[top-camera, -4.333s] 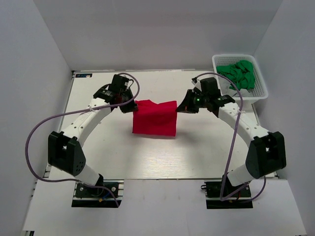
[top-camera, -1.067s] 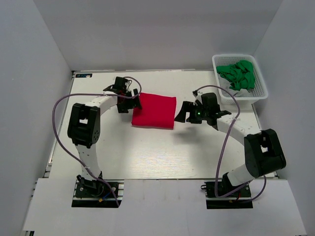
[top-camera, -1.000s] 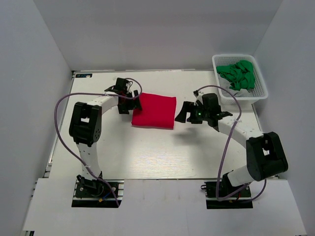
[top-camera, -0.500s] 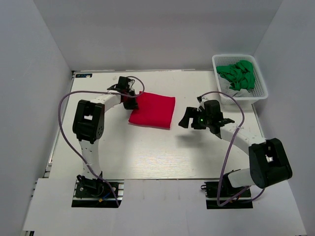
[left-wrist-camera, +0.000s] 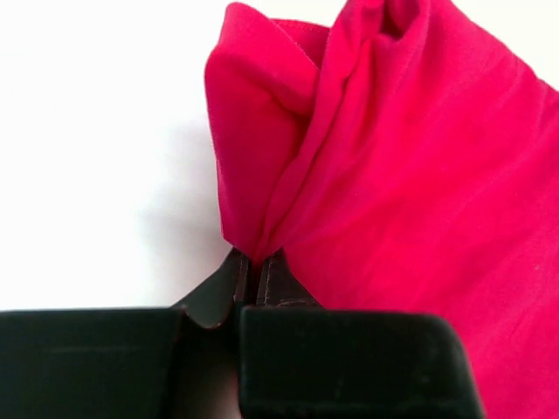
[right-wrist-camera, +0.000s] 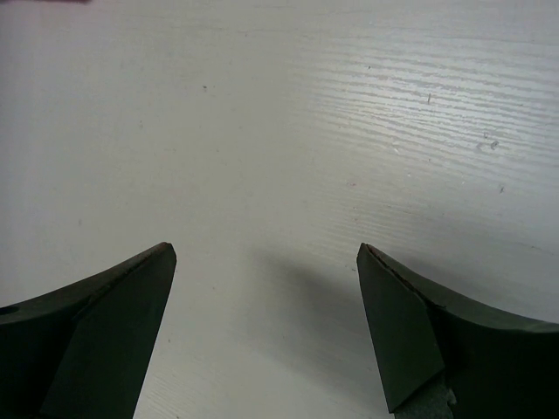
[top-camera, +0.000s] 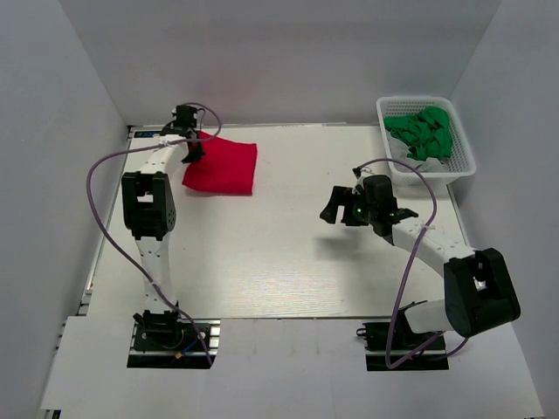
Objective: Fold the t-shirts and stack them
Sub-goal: Put the neatly folded tshirt into the corner of the board with the left arm
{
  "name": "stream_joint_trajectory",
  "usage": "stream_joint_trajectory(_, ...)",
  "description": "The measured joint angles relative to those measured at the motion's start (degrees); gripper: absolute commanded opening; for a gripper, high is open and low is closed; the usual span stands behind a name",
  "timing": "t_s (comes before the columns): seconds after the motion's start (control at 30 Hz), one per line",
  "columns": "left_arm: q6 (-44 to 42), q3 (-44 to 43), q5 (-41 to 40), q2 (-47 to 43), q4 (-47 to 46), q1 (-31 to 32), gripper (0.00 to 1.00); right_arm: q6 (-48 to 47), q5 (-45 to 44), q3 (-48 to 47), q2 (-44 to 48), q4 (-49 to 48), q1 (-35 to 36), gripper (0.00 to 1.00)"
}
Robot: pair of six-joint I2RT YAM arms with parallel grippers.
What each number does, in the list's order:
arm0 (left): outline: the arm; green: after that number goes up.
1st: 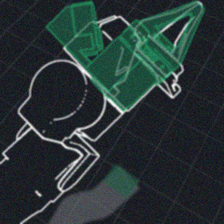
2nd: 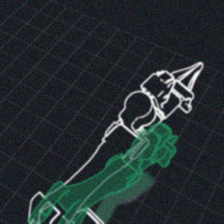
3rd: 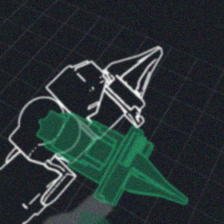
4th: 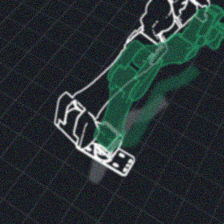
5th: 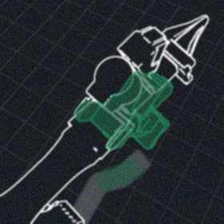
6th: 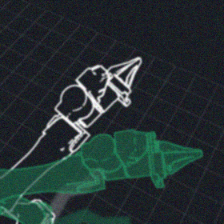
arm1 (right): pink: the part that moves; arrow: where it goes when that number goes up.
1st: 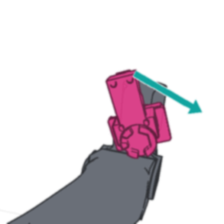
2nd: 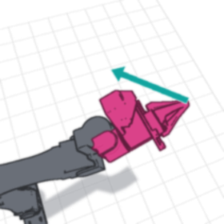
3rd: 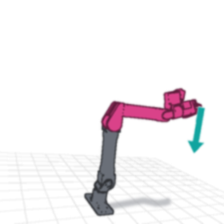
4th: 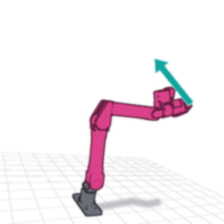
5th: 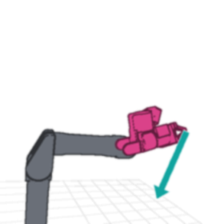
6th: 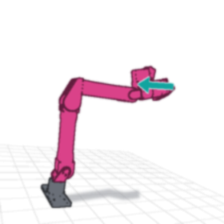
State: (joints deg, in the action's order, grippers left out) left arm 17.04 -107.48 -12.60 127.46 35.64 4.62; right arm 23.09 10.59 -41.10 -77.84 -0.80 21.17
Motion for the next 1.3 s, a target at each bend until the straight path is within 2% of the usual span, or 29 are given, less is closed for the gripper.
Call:
stream_joint_trajectory(0.17, -3.7, -7.1, -2.8, 5.2, 1.1, -5.6, 0.0, -1.1, -0.4, -3.7, -1.8, 0.9, 0.0, 0.9)
stream_joint_trajectory(0.47, -10.7, -12.5, -1.4, 8.6, 1.4, -13.2, 0.0, -2.4, -0.8, -8.1, -7.6, 1.0, 0.0, 0.9)
stream_joint_trajectory(0.87, -21.3, -21.9, 5.0, 16.3, -1.1, -18.2, 0.0, -2.6, -0.1, -9.8, -10.6, 5.2, -0.1, 0.9)
stream_joint_trajectory(1.13, -23.6, -22.6, 6.2, 18.5, -2.4, -20.7, 0.0, -3.8, -0.5, -12.0, -10.6, 8.2, -0.1, 0.9)
stream_joint_trajectory(1.17, -23.7, -22.6, 6.2, 18.5, -2.7, -20.8, 0.13, -3.8, -0.3, -12.0, -10.6, 8.5, -0.1, 0.9)
stream_joint_trajectory(1.2, -23.9, -22.6, 6.2, 18.5, -2.9, -20.9, 0.56, -3.8, -0.1, -12.0, -10.6, 8.5, -0.1, 0.9)
stream_joint_trajectory(1.23, -24.4, -22.6, 6.0, 18.5, -3.1, -21.0, 0.82, -3.8, 0.0, -12.0, -10.6, 8.5, -0.1, 0.9)
stream_joint_trajectory(1.27, -24.3, -22.7, 5.7, 18.5, -3.2, -21.0, 1.0, -3.8, 0.1, -11.9, -10.6, 8.5, -0.1, 0.9)
stream_joint_trajectory(1.3, -24.3, -22.8, 5.4, 18.5, -3.3, -21.0, 1.0, -3.8, 0.2, -11.9, -10.6, 8.5, -0.1, 0.9)
